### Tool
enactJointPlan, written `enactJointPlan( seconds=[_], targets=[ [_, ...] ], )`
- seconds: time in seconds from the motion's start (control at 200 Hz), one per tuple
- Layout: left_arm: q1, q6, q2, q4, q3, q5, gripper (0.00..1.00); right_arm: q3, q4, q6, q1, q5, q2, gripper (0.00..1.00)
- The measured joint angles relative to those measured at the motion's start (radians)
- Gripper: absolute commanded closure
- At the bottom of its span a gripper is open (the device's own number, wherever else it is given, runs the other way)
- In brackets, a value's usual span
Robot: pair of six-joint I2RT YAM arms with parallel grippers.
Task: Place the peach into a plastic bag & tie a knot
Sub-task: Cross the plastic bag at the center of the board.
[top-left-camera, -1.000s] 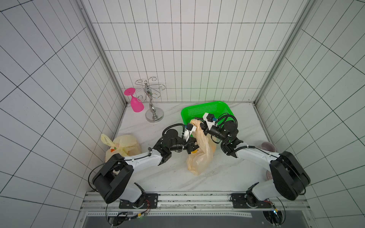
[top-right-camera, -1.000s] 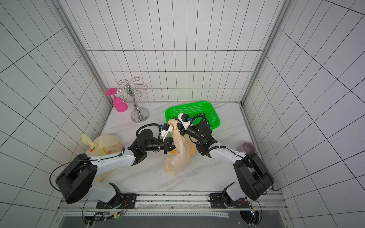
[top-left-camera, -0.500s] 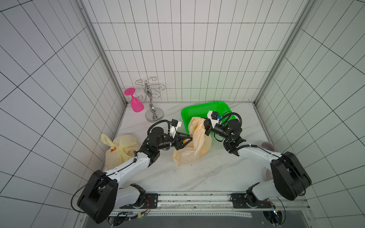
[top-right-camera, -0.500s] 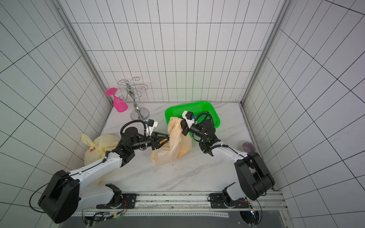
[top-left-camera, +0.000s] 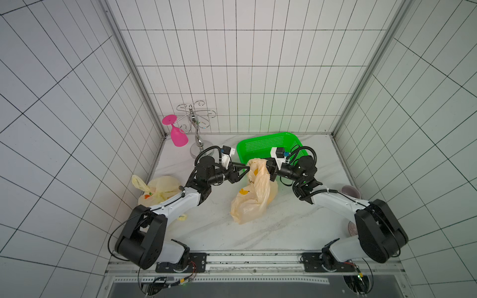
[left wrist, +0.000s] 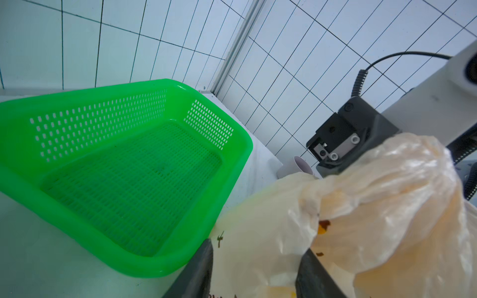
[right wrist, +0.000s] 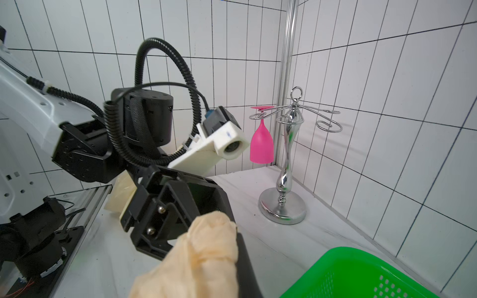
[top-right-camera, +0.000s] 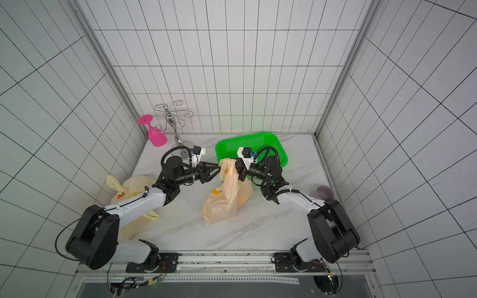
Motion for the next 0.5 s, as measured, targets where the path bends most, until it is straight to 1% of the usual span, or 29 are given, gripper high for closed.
enactJointPlan(
  seconds=[0.115, 0.195, 0.31, 0.37, 0.5],
  targets=[
    [0.0, -0.058, 0.035, 0.077, 0.001, 0.029, 0.89, 0.0, 0.002, 0.033, 0.0, -0.045, 0.0, 0.93],
    [0.0, -0.085, 0.048, 0.127, 0.001, 0.049, 1.0, 0.0, 0.016, 0.056, 0.0, -0.064, 0.0, 0.91],
    [-0.009, -0.129, 0.055, 0.19, 0.001, 0.066, 1.0, 0.002, 0.069, 0.105, 0.0, -0.077, 0.003, 0.86],
    [-0.023, -0.143, 0.058, 0.211, 0.001, 0.066, 1.0, 0.002, 0.107, 0.129, 0.0, -0.079, 0.011, 0.82],
    [-0.085, -0.179, 0.074, 0.259, -0.003, 0.066, 1.0, 0.011, 0.161, 0.159, 0.003, -0.057, 0.044, 0.75]
  ],
)
